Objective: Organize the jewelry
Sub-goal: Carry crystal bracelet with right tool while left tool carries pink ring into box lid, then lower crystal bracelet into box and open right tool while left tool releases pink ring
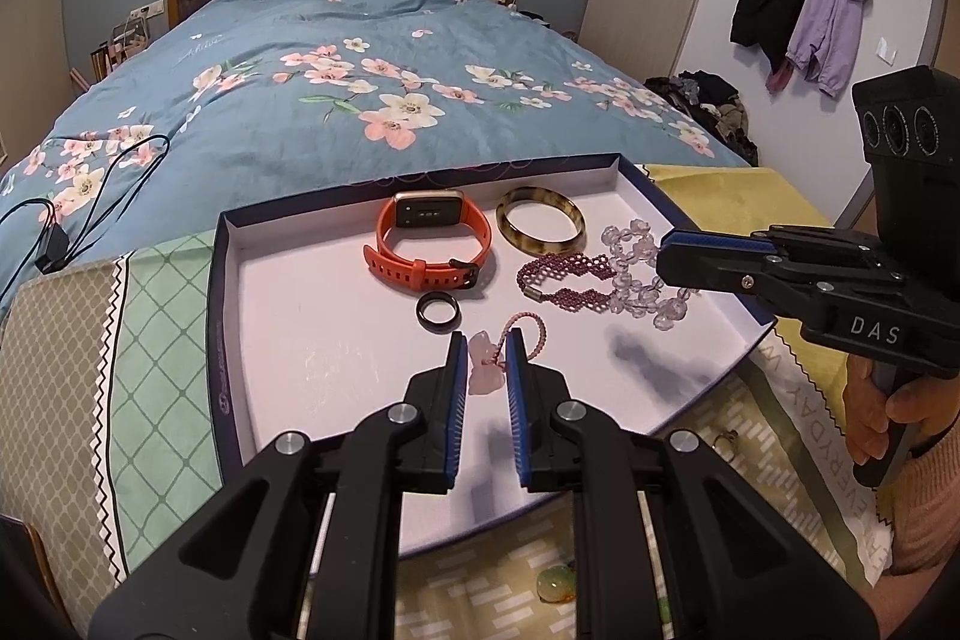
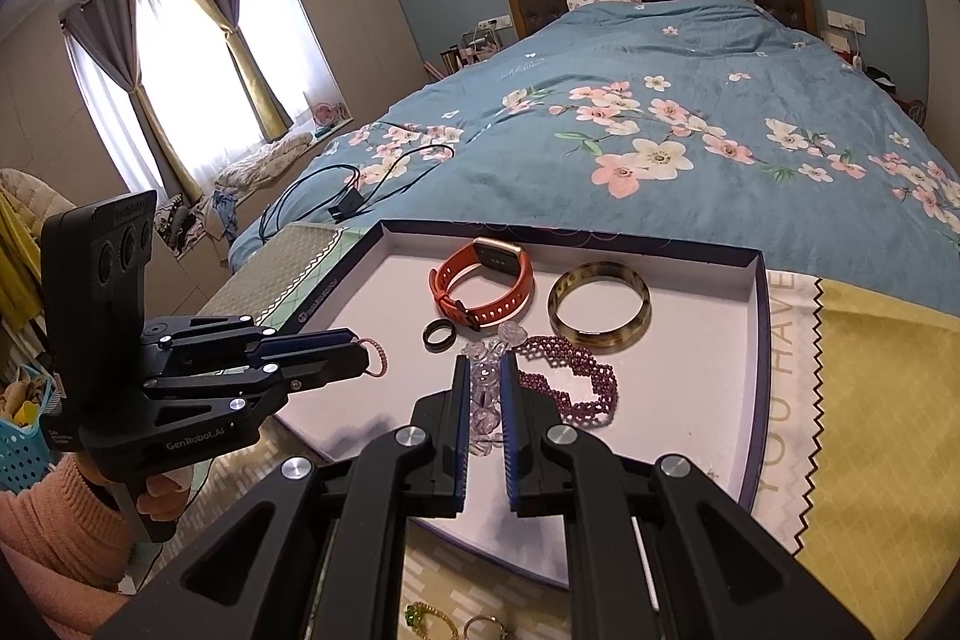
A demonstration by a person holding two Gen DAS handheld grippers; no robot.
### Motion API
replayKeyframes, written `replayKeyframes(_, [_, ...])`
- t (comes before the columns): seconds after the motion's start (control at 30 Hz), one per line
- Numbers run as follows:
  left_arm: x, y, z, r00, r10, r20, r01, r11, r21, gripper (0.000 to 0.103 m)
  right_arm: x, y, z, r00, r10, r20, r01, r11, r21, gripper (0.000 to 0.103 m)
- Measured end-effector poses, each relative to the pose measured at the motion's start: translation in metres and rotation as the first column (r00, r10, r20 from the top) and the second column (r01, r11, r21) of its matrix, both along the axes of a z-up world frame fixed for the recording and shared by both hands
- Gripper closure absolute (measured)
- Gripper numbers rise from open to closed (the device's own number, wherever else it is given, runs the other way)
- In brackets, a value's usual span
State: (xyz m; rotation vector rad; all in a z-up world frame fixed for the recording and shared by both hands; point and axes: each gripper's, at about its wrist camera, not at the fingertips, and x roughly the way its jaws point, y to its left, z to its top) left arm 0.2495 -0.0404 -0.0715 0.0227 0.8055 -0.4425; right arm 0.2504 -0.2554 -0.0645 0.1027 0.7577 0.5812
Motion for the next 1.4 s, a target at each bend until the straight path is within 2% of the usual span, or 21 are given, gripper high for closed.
replayKeyframes(0.8, [0.030, -0.011, -0.025, 0.998, 0.025, -0.055, -0.022, 0.999, 0.047, 0.090, 0.029, 0.007, -0.019, 0.997, 0.005, -0.071, -0.004, 1.000, 0.019, 0.095])
replayKeyframes(1.4, [0.041, -0.014, -0.035, 0.995, 0.031, -0.093, -0.028, 0.999, 0.031, 0.089, 0.039, -0.006, -0.036, 0.990, -0.091, -0.107, 0.089, 0.996, -0.027, 0.093])
